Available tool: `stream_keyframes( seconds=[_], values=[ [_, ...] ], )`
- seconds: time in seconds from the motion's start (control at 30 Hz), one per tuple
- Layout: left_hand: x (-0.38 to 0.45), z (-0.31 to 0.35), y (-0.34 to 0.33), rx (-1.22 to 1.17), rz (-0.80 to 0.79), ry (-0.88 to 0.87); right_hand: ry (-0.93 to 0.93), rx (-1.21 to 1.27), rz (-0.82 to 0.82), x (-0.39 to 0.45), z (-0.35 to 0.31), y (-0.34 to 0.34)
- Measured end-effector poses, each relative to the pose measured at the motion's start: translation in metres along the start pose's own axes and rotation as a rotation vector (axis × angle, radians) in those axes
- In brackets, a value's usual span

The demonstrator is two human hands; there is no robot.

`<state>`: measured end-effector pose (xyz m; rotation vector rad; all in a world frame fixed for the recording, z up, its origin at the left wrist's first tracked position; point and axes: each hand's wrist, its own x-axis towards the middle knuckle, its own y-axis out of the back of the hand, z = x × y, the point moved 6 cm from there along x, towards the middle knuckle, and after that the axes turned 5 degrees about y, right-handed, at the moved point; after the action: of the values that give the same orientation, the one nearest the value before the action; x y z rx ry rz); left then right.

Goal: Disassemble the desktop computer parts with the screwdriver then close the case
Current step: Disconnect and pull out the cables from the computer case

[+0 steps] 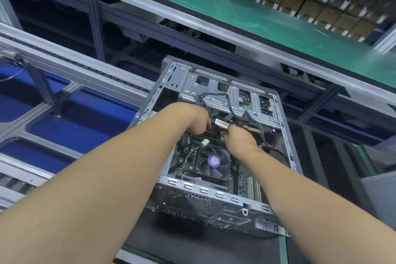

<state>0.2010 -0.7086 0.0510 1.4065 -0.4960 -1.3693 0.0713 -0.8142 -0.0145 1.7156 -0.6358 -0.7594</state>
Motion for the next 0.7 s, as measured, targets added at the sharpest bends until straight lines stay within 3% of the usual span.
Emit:
stream_keyframes(
  seconds=[0.53,0.7],
  values=[
    [-0.003,0.001,0.001,-0.058,-0.021,0.009,-0.005,-0.085,-0.083,-0.010,-0.011,0.012],
    [-0.002,0.001,0.001,-0.050,-0.022,0.006,0.015,-0.005,-0.112,-0.011,-0.015,0.017]
  ],
)
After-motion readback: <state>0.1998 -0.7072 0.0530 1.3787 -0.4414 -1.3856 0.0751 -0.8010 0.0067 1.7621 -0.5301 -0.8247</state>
